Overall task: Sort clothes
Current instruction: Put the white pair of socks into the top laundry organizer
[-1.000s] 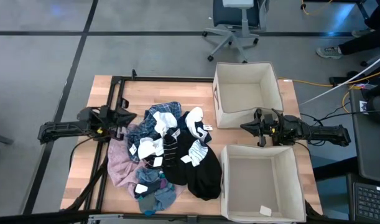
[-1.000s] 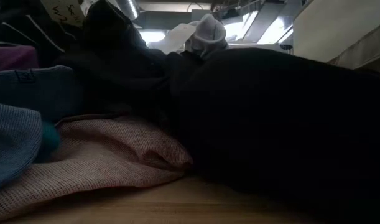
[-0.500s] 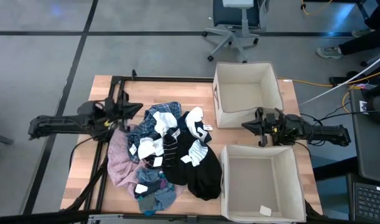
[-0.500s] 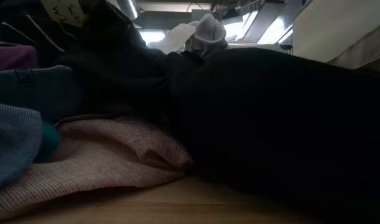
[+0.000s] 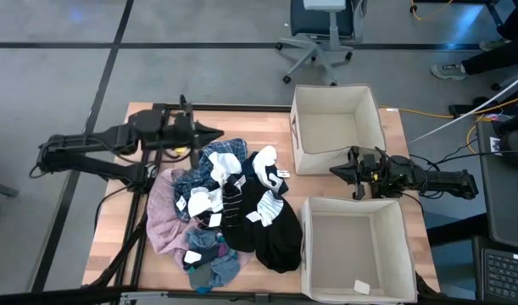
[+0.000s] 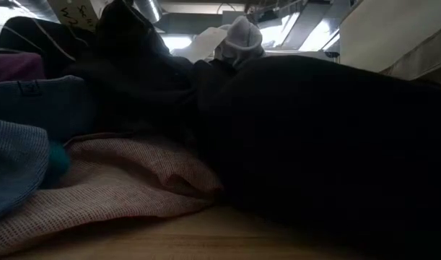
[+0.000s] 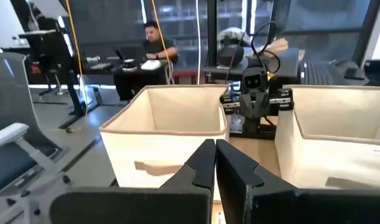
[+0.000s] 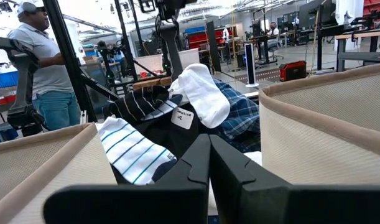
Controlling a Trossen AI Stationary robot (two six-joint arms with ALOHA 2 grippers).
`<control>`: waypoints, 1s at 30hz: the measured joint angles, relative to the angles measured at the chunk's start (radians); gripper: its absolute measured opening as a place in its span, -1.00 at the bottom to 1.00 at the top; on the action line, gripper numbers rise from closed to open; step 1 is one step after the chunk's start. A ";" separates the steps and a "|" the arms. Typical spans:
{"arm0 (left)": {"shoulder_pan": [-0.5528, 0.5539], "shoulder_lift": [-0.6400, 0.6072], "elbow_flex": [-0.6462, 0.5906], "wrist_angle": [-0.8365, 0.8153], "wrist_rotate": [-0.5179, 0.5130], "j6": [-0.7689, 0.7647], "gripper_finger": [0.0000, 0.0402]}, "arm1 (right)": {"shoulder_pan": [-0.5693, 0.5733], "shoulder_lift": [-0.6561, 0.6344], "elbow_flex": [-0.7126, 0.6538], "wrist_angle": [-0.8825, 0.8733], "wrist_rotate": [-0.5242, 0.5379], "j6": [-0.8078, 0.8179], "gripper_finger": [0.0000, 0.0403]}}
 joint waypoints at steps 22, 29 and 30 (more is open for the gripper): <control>-0.016 0.207 0.050 0.077 -0.038 0.051 -0.35 | 0.000 0.000 0.002 -0.040 0.000 -0.027 -0.94; -0.063 0.215 0.080 -0.182 -0.038 0.000 0.03 | 0.000 0.000 0.002 -0.077 0.001 -0.029 -0.94; -0.075 0.213 0.085 -0.219 -0.039 -0.014 0.05 | 0.000 0.000 0.002 -0.080 0.002 -0.029 -0.94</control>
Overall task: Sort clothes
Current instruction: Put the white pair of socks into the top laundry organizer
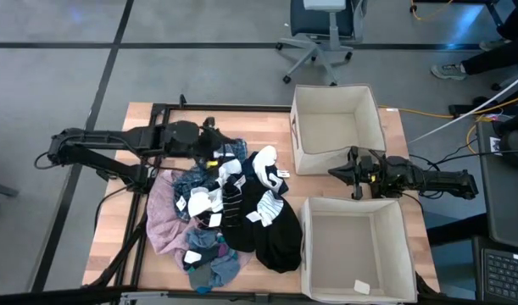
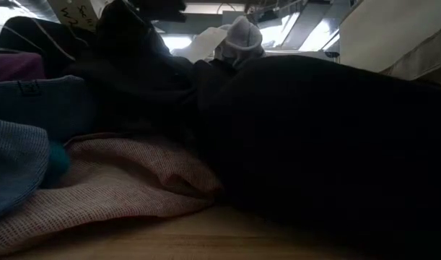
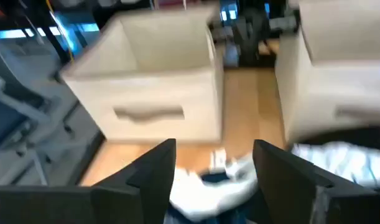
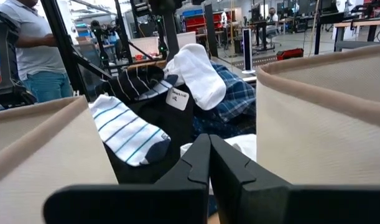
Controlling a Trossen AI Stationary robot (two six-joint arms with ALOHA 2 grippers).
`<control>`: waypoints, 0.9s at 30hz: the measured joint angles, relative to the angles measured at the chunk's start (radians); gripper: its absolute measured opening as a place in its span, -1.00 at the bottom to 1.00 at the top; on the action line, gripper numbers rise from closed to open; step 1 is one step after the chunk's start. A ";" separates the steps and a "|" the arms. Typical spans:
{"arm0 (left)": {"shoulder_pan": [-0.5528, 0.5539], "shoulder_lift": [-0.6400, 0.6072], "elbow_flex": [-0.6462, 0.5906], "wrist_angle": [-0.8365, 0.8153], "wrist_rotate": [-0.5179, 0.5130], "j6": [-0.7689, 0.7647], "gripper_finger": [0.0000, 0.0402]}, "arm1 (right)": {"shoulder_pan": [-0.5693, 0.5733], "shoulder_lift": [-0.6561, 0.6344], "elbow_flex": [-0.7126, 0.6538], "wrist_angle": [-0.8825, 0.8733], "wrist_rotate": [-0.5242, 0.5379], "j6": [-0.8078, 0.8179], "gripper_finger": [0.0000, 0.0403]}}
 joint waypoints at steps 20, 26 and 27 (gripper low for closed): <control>-0.036 0.008 -0.155 -0.200 0.011 -0.104 -0.01 | 0.000 0.000 0.000 -0.039 0.006 0.000 -0.94; -0.036 0.012 -0.157 -0.193 0.013 -0.081 -0.02 | 0.000 0.000 0.000 -0.039 0.017 -0.022 -0.94; -0.036 0.012 -0.157 -0.195 0.013 -0.077 -0.04 | 0.000 0.000 0.000 -0.039 0.017 -0.023 -0.94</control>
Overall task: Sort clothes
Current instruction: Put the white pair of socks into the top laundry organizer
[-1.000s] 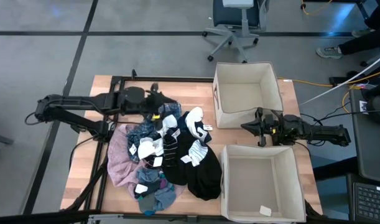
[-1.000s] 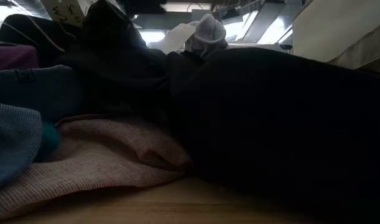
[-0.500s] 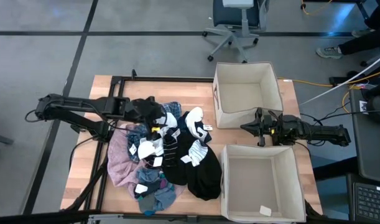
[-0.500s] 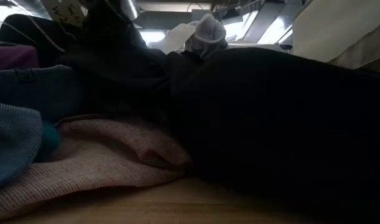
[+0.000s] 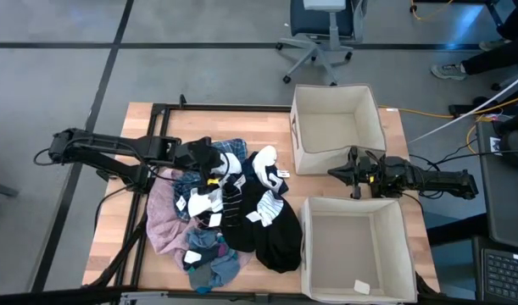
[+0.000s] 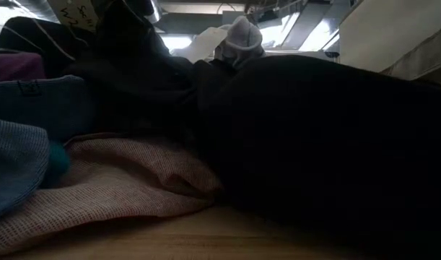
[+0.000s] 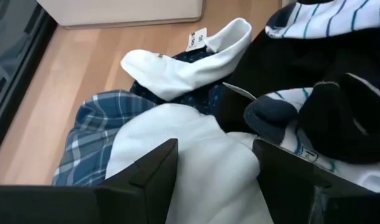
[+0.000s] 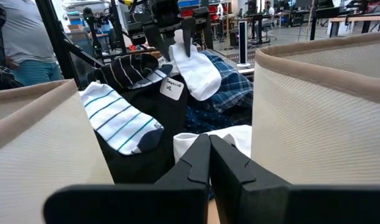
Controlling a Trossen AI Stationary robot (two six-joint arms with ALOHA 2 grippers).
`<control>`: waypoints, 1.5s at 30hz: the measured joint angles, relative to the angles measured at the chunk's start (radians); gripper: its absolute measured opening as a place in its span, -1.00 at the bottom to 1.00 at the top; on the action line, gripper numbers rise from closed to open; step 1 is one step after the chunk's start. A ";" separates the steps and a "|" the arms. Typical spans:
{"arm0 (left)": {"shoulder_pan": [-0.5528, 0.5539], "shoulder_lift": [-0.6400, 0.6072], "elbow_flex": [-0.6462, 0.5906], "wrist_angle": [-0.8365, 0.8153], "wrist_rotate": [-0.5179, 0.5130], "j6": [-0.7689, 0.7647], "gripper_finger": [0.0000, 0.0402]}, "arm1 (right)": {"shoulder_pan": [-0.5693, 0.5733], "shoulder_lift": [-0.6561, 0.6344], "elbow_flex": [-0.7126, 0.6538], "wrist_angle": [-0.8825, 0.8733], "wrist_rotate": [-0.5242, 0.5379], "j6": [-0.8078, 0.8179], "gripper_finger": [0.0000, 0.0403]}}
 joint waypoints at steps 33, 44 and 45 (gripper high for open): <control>0.054 0.020 0.146 0.530 0.014 0.330 -0.96 | 0.000 0.001 0.100 0.195 -0.054 -0.046 -0.94; 0.115 0.235 0.146 0.888 0.102 0.325 -0.94 | 0.000 0.144 0.113 0.507 0.126 -0.267 -0.88; 0.114 0.251 0.146 0.916 0.102 0.335 -0.95 | 0.000 0.176 0.113 0.529 0.130 -0.283 -0.84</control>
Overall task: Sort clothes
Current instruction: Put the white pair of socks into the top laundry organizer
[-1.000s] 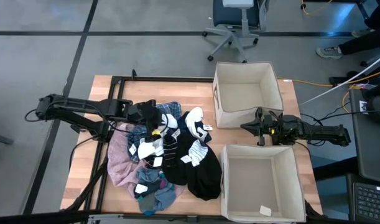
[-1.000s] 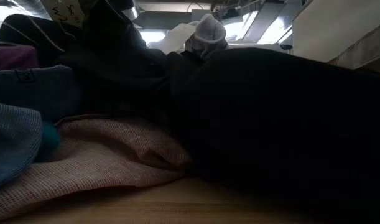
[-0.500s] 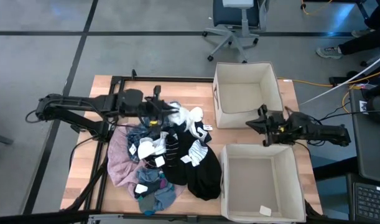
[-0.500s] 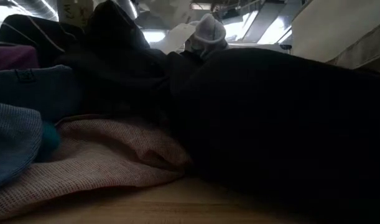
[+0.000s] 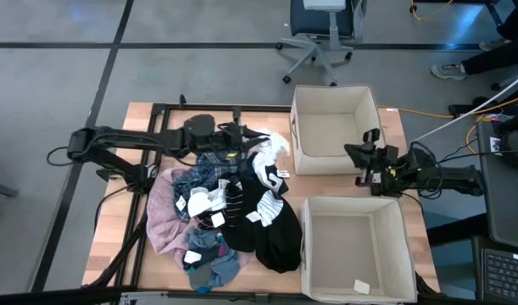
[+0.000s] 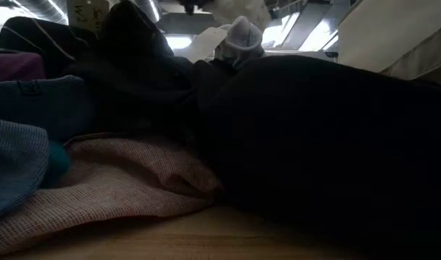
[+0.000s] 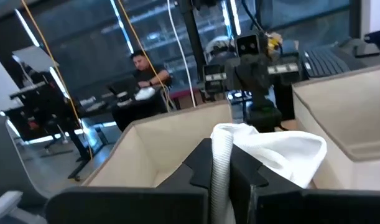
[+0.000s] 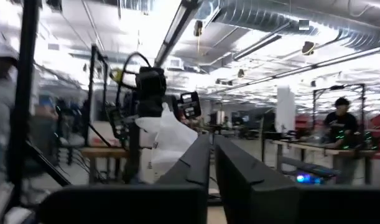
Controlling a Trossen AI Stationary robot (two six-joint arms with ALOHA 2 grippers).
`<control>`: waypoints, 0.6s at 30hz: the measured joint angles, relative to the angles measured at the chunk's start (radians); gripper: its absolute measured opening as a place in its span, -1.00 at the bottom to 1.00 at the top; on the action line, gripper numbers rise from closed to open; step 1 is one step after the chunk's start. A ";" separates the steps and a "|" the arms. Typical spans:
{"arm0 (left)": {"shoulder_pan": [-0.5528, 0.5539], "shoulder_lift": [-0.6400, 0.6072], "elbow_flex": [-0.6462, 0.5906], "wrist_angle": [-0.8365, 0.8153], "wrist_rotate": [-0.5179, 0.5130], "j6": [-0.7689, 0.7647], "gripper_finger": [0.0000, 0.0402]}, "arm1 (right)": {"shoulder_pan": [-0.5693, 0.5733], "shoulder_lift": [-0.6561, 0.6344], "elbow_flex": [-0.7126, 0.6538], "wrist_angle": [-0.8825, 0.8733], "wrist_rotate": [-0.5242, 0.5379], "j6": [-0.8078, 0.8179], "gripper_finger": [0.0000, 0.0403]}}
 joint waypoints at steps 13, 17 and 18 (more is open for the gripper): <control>-0.001 0.077 0.000 0.135 0.015 0.004 -0.92 | 0.000 0.522 0.311 -0.073 0.093 -0.134 0.10; -0.001 0.077 0.000 0.133 0.015 0.006 -0.92 | 0.000 0.692 0.426 -0.121 0.054 -0.137 0.24; -0.001 0.077 0.000 0.133 0.016 0.006 -0.92 | 0.000 0.730 0.452 -0.123 0.036 -0.138 0.26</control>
